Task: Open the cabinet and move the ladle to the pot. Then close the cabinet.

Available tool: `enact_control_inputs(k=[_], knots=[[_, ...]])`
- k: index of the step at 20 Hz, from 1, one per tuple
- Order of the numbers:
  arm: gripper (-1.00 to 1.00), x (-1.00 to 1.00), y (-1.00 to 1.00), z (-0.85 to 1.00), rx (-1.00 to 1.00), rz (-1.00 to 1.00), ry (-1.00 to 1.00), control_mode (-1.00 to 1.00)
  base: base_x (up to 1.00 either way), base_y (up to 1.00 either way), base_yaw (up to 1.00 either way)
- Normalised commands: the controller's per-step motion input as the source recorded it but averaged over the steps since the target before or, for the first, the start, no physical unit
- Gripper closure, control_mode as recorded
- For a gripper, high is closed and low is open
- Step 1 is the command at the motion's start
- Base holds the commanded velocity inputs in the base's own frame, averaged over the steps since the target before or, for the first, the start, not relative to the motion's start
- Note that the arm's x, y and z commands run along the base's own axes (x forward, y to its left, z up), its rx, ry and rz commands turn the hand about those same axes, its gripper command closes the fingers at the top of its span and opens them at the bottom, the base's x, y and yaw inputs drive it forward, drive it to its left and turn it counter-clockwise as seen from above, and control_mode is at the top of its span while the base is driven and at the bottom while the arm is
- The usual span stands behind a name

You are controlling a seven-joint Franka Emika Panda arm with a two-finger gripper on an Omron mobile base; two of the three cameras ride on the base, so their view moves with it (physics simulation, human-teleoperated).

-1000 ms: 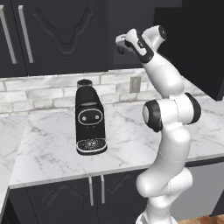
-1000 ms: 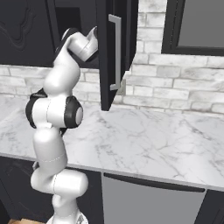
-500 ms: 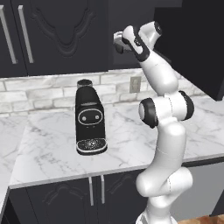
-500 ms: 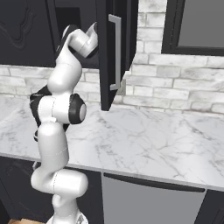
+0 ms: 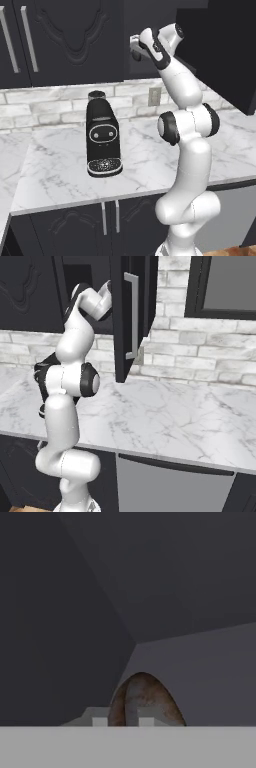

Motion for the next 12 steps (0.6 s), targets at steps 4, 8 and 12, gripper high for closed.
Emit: enact_control_inputs(k=[4,8,12], knots=[[1.0,0.0,0.0,-0.04,0.07,0.0,0.0,-1.0,0.0,0.0,0.0],[1.0,0.0,-0.02,0.0,0.11,0.0,0.0,-1.0,0.0,0.0,0.0],[1.0,-0.04,0.0,0.0,0.08,0.0,-0.03,-1.0,0.0,0.0,0.0]])
